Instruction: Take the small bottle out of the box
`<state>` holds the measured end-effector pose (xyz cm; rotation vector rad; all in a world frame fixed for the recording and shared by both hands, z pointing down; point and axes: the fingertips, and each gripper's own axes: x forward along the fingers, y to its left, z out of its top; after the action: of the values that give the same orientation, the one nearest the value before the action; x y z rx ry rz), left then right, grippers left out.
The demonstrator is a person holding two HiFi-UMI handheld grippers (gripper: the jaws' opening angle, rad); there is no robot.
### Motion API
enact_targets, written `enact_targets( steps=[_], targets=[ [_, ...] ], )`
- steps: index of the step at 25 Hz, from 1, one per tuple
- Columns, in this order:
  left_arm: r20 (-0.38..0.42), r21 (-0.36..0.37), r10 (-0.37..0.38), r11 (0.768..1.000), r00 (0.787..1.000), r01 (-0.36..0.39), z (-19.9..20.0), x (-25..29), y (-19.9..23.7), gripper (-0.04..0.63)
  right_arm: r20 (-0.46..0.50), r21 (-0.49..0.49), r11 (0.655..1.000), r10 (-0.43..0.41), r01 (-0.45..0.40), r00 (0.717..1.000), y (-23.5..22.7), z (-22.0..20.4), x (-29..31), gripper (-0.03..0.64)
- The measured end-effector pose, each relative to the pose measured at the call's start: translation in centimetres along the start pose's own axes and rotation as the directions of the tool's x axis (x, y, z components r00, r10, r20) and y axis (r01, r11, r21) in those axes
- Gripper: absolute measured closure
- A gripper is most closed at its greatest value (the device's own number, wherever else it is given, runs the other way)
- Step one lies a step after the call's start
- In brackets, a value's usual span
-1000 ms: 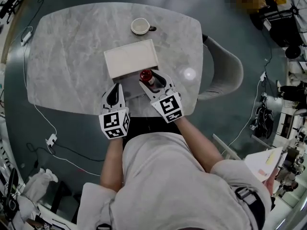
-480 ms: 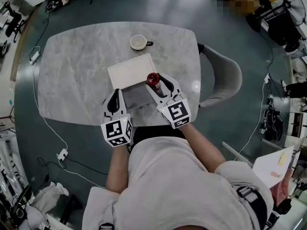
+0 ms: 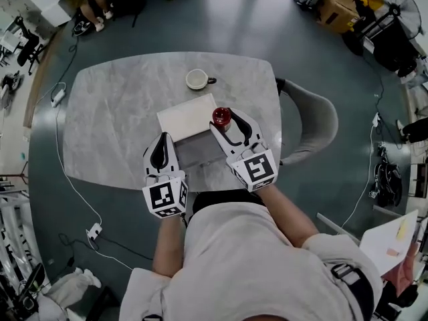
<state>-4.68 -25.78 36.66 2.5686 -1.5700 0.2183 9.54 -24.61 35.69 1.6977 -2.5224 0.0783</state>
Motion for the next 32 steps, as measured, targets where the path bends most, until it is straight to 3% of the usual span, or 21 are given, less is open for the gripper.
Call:
enact_targets(
  steps=[16, 32],
  targets=[
    [0.095, 0.035, -0.007, 0.999, 0.995, 0.004, 4.4, -0.3, -0.9, 0.572, 0.064, -0.024, 1.0, -0.002, 0.004, 0.998, -0.7, 2.7, -0.7, 0.393],
    [0.086, 0.044, -0.004, 0.999, 0.996, 0.0, 4.9, 0.0, -1.8, 0.572, 0.069, -0.049, 0.999, 0.018, -0.015, 0.997, -1.6, 4.2, -0.7, 0.393]
  ],
)
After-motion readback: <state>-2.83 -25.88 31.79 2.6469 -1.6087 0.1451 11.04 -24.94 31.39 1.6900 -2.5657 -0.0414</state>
